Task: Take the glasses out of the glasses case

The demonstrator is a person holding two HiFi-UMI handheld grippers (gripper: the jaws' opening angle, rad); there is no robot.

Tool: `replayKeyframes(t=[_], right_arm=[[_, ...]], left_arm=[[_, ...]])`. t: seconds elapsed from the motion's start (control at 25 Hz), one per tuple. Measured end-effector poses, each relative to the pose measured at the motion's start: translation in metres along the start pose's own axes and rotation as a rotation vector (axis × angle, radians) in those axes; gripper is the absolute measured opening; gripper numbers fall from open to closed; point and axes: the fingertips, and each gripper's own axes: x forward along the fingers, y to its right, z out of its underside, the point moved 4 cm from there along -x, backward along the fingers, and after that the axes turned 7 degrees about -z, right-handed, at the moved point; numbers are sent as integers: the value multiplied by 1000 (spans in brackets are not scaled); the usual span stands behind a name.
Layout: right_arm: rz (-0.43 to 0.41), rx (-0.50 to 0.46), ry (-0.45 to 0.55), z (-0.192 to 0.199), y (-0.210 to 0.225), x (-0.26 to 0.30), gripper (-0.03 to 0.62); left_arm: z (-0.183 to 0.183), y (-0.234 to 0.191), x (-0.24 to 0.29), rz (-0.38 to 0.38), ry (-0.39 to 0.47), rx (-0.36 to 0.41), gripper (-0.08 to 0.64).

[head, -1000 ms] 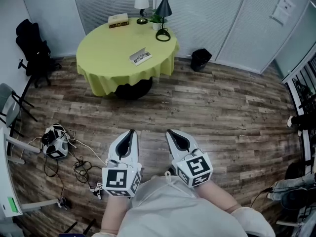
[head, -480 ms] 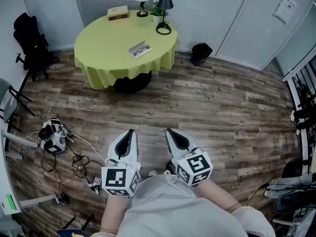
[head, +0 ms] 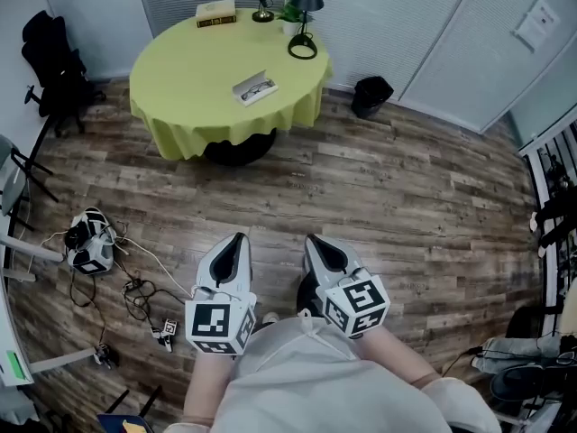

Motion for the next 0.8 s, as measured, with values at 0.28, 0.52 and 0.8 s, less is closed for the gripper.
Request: replayKeyframes(t=[0.28,0.52,0.8], right_arm=[[-88,10,-24,-26,81,47,0],[-166,-27,-43,-64,164,77,0],[-168,-40,-36,-95,266,92,0]], left_arm=[[-11,10,85,-79,-32,9,6],[-32,38,172,-126,-33,-21,6],[-49,85,259,-138,-31,-12,6]])
